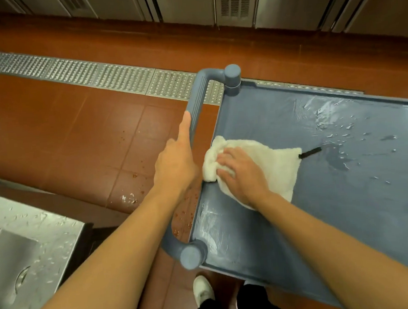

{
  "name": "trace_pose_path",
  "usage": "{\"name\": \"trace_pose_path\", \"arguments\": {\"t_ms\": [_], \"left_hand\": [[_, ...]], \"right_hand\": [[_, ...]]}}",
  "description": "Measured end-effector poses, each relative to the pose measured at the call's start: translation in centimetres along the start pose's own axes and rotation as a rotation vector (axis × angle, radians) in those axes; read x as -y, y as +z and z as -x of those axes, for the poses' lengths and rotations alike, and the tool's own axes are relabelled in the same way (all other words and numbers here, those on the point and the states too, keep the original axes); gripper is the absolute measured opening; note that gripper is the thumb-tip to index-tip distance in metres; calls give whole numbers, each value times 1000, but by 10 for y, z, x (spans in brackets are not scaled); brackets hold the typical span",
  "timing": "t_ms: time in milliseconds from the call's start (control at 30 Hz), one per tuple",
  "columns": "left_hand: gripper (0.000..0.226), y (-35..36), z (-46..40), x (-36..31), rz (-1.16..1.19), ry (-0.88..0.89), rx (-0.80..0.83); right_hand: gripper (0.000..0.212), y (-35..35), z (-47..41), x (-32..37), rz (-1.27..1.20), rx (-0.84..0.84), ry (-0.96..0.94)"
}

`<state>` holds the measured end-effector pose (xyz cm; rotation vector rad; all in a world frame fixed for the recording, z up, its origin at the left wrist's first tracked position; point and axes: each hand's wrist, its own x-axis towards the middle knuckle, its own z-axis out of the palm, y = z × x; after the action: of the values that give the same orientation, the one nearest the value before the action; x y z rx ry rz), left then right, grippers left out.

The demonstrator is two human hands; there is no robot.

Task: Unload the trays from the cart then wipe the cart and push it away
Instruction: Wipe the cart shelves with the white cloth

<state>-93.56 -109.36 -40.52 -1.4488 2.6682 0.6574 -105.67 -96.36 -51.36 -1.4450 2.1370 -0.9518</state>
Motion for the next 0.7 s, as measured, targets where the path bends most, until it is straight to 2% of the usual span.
{"name": "trace_pose_path", "arguments": {"t_ms": [100,200,400,600,700], "left_hand": [[112,-2,1,-4,-16,-9,18],[113,-3,2,-7,-28,-21,14],[114,-4,2,-5,-13,-26,14],[114,-3,4,-4,-4,-17,10],[110,-4,6,-4,0,3,-2]], "right_hand": [[39,10,55,20,-59,176,-61],[39,15,87,36,-118,374,-68],[33,17,107,44,-176,407,-112],[34,-19,137,27,-157,588,-122],[36,-36,147,8,-115,613,-180]]}}
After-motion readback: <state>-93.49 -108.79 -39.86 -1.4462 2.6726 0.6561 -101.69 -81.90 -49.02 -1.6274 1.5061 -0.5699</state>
